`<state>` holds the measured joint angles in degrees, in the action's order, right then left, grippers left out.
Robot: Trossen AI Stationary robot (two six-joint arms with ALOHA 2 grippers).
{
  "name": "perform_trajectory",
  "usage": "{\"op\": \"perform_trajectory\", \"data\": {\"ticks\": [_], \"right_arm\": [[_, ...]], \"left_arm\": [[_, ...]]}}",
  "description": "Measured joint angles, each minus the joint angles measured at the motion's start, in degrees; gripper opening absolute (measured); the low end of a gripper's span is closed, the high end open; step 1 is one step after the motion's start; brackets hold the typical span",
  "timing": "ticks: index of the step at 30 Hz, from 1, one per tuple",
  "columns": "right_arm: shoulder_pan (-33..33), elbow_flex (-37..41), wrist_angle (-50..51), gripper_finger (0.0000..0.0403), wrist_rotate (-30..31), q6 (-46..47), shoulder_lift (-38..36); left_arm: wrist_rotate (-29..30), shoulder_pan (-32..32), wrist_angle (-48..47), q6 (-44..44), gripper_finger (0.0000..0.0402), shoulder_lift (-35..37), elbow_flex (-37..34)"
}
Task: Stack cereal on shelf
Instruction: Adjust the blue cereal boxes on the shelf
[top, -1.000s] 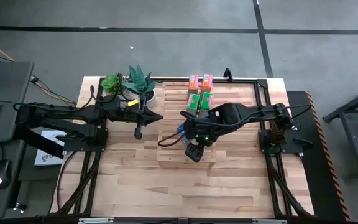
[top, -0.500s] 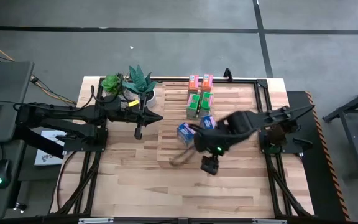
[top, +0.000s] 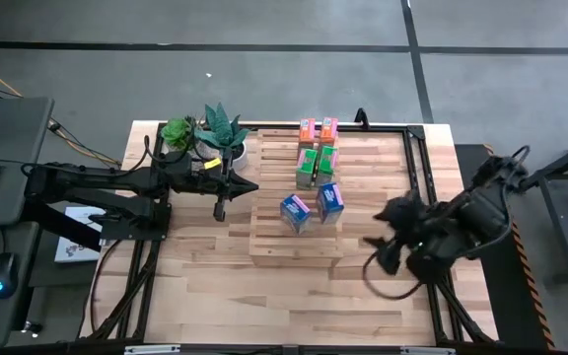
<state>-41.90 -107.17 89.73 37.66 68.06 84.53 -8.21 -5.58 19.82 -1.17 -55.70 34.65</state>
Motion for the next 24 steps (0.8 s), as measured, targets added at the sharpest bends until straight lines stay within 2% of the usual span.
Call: {"op": "perform_trajectory", "data": {"ticks": [5, 8, 13, 19, 24], "right_arm": [[-2.6, 21.2, 0.2, 0.0275, 11.2, 17.8, -12.5], [-2.3, 32.9, -3.6, 0.0275, 18.1, 25.0, -17.5], [-1.2, 48.2, -15.1, 0.0275, 27.8, 25.9, -21.2], [-0.4, 62.5, -28.0, 0.0275, 36.2, 23.4, -20.5], [1.2, 72.4, -36.3, 0.0275, 37.5, 24.8, -20.4]], "left_arm": [[0.0, 0.0, 0.1, 0.5, 0.0, 0.0, 0.0], [0.0, 0.0, 0.1, 0.5, 0.0, 0.0, 0.0], [0.0, 0.0, -1.5, 0.6, 0.0, 0.0, 0.0], [-0.1, 0.0, -1.8, 1.1, 0.0, 0.0, 0.0], [-0.1, 0.0, -1.8, 1.1, 0.0, 0.0, 0.0]]}}
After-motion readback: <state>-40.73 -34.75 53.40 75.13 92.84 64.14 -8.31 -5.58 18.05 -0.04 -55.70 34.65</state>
